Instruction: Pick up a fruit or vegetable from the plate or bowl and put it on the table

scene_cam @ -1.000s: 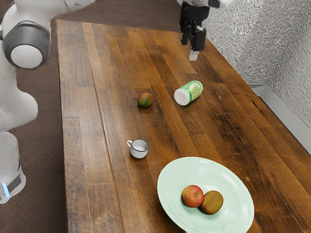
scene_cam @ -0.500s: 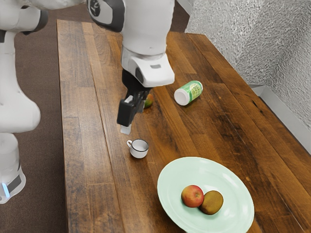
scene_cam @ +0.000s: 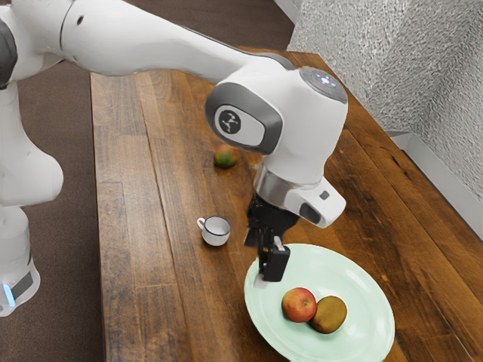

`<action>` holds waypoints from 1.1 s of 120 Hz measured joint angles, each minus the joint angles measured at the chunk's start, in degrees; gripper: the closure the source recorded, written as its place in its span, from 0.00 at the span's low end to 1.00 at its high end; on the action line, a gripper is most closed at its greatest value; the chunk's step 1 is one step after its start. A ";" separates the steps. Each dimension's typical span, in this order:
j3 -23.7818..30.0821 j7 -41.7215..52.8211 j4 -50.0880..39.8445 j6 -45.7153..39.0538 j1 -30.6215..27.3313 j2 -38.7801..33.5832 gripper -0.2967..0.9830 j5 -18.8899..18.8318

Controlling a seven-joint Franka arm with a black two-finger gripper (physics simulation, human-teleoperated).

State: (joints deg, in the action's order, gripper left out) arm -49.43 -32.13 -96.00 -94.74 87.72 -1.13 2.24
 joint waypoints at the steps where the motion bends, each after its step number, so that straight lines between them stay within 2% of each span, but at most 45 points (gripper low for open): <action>1: -0.02 -0.06 0.01 -0.07 -0.21 0.18 0.23 0.24; 15: -0.04 -0.22 0.10 -0.77 -3.29 3.29 0.23 4.77; 31: 0.61 0.13 0.17 -1.20 -1.93 3.90 0.23 6.69; 51: 0.35 2.38 0.12 -1.49 1.05 4.78 0.23 6.90; 57: 0.28 3.46 0.23 -1.54 -1.22 5.78 0.23 6.98; 69: 0.39 6.12 2.98 -1.59 -9.26 9.05 0.23 7.25; 76: 0.80 7.89 4.08 -1.61 -11.27 9.93 0.23 7.54; 96: 1.07 14.39 4.73 -1.46 -11.61 10.48 0.23 7.22; 104: 1.46 16.66 4.79 -0.87 -12.10 10.46 0.23 4.14; 111: 1.75 18.59 4.78 -0.81 -11.92 10.48 0.23 3.04; 132: 2.10 24.20 4.82 -2.13 -11.64 11.00 0.23 4.28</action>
State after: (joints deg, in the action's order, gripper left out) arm -47.33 -7.94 -91.18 -96.86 76.08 9.87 6.51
